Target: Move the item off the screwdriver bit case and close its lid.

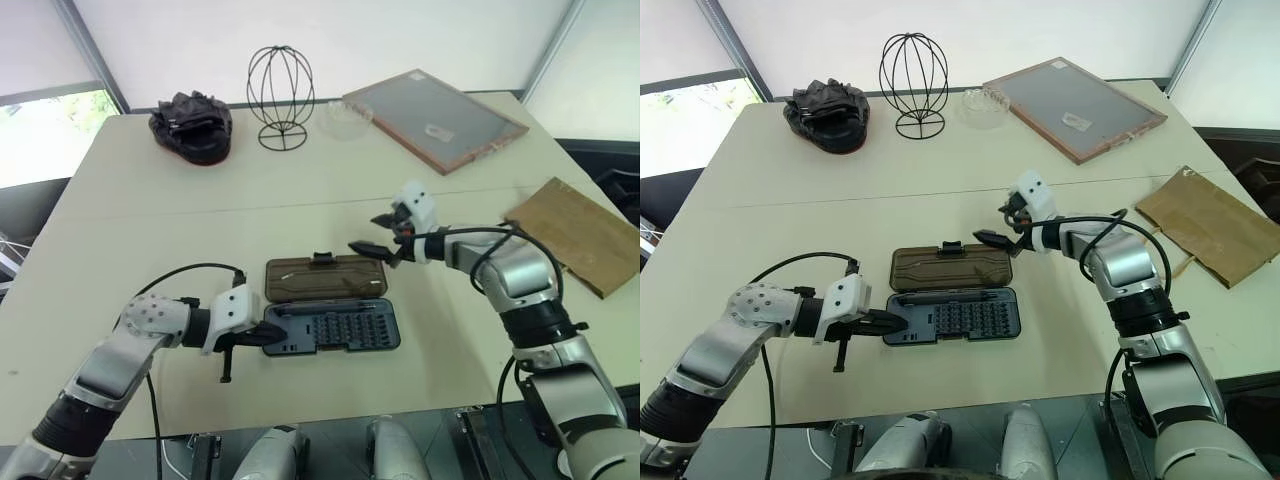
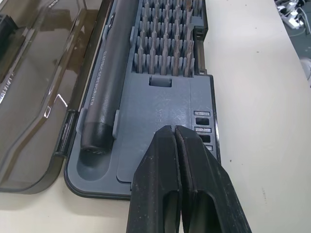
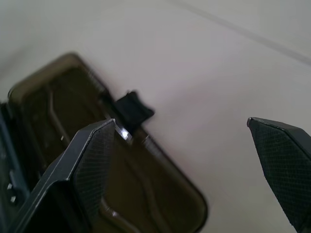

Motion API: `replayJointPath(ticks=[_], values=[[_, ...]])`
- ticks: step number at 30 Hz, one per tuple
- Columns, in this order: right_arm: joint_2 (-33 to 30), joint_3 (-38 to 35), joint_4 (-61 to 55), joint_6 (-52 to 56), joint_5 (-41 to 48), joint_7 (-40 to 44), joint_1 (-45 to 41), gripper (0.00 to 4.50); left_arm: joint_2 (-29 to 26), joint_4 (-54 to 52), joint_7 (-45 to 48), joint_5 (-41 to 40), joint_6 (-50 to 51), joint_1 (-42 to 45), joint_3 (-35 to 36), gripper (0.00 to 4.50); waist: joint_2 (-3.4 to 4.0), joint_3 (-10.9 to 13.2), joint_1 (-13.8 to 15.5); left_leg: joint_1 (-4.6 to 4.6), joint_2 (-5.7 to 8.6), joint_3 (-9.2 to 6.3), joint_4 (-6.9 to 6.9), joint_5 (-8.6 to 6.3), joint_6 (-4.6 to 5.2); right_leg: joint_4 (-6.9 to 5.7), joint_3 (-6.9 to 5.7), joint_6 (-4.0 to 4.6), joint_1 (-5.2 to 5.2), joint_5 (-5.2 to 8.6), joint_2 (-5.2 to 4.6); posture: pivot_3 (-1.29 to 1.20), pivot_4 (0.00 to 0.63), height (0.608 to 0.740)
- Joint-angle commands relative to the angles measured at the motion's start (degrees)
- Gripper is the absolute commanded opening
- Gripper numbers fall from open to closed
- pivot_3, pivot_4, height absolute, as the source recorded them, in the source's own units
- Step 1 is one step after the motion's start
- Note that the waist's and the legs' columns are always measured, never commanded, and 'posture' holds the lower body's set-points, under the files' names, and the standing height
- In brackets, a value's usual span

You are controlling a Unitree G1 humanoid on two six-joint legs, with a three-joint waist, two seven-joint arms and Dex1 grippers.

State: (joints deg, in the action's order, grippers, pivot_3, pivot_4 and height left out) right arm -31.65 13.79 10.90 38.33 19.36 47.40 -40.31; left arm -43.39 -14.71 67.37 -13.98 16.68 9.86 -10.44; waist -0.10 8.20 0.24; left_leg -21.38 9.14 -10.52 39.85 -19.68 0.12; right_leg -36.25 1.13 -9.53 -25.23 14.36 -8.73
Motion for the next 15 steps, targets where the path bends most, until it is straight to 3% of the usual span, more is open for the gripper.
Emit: replayJointPath(ticks=[1, 5, 8, 15], values=[[0.74, 1.70, 4.84, -1.88, -2.86, 3.57, -3.44, 4.50, -0.60, 1.50, -1.11, 3.45, -1.36, -0.51, -2.19, 0.07, 0.00, 0.00, -0.03, 0.00, 0.00, 0.00, 0.00, 0.00, 0.00, 0.00, 0.00, 0.00, 0.00, 0.00, 0.00, 0.00, 0.150, 0.740], [2.30, 3.07, 13.83, -4.22, -5.75, 6.89, -5.95, 4.50, 0.11, 1.87, -2.21, 4.14, -1.98, -0.42, -3.06, 0.07, 0.03, -0.03, -0.20, 0.02, 0.00, 0.00, 0.00, 0.00, 0.00, 0.00, 0.00, 0.00, 0.00, 0.00, 0.00, 0.00, 0.150, 0.740], [3.77, 4.38, 21.60, -8.00, -8.97, 8.91, -7.79, 3.65, 0.73, 1.31, -3.08, 3.67, -1.40, -0.74, -3.24, 0.00, 0.05, -0.08, -0.62, 0.09, 0.00, 0.00, 0.00, 0.00, 0.00, 0.00, 0.00, 0.01, 0.10, 0.00, 0.01, 0.00, 0.150, 0.740], [5.72, 8.55, 31.33, -16.88, -16.64, 14.88, -9.41, 0.13, 1.04, 0.89, -4.10, 2.67, -0.23, -1.58, -3.13, 0.00, 0.14, -0.43, -1.08, 0.88, -0.02, 0.01, -0.40, 0.00, 0.00, 0.07, 0.01, 0.01, 0.63, 0.00, 0.00, 0.00, 0.150, 0.740]])
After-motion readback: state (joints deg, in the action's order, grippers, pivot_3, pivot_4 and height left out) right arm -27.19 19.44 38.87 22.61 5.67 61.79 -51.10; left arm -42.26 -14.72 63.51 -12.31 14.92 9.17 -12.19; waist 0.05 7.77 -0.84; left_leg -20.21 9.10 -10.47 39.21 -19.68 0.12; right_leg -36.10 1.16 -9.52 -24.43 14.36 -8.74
